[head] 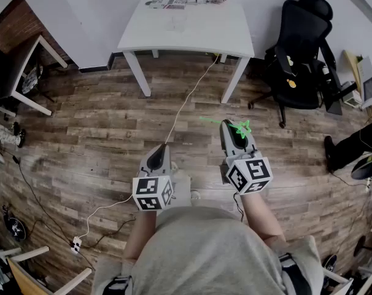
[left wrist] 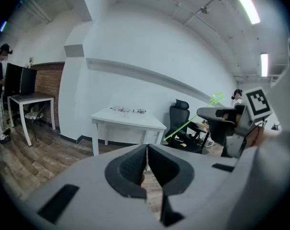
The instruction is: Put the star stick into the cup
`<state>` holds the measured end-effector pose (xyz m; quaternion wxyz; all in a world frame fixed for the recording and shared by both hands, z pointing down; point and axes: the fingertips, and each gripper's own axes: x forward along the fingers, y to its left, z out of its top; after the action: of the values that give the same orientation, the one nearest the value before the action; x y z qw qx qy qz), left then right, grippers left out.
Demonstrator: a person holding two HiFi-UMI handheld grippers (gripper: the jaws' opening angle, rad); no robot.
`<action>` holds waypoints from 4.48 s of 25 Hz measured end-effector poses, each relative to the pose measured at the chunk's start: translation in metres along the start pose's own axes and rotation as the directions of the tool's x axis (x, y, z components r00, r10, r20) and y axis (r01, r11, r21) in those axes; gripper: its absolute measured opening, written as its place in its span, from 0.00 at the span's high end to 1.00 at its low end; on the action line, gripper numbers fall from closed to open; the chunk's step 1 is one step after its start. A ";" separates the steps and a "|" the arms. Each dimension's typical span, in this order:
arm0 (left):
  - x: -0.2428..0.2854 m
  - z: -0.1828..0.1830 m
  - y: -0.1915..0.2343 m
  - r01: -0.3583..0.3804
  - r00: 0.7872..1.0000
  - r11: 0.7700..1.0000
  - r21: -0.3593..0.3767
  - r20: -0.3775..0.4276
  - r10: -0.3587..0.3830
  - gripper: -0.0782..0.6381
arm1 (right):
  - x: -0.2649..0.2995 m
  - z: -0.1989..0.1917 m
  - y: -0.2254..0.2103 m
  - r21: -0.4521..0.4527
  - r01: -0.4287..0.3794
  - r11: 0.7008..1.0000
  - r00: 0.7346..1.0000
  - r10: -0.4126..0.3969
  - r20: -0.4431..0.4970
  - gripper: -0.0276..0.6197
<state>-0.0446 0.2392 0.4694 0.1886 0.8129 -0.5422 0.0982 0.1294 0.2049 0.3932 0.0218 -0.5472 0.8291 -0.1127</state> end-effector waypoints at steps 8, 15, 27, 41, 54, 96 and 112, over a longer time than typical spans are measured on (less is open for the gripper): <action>-0.045 -0.006 -0.039 0.013 1.000 0.999 0.045 0.027 -0.014 0.87 | -0.064 0.002 0.018 -0.011 -0.022 1.000 1.000 0.022 0.016 0.94; -0.054 0.000 -0.052 0.012 0.998 0.998 0.060 0.057 -0.015 0.87 | -0.078 0.003 0.025 -0.023 -0.049 0.999 0.999 0.049 0.024 0.94; -0.057 -0.003 -0.054 0.014 0.999 0.997 0.070 0.050 -0.018 0.87 | -0.078 0.000 0.027 -0.038 -0.064 0.997 0.998 0.064 0.011 0.94; -0.015 0.009 -0.038 0.034 0.997 0.997 0.070 0.062 -0.038 0.87 | -0.037 -0.001 0.006 -0.032 -0.037 0.999 0.999 0.038 0.017 0.93; 0.077 0.055 0.016 0.041 0.997 0.998 0.048 0.061 -0.044 0.87 | 0.074 0.017 -0.023 -0.042 -0.034 0.999 0.999 0.034 0.010 0.94; 0.318 0.186 0.177 0.113 0.993 0.993 0.040 0.042 -0.114 0.87 | 0.372 0.055 -0.085 -0.055 0.043 0.998 0.999 -0.044 -0.015 0.93; 0.388 0.200 0.200 0.060 0.998 0.998 0.025 0.032 -0.061 0.87 | 0.456 0.078 -0.142 -0.083 0.023 0.996 1.000 -0.022 0.016 0.93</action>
<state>-0.0847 -0.2393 0.4690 0.1727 0.8327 -0.5192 0.0855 0.0874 -0.2776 0.3871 0.0040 -0.5577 0.8267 -0.0741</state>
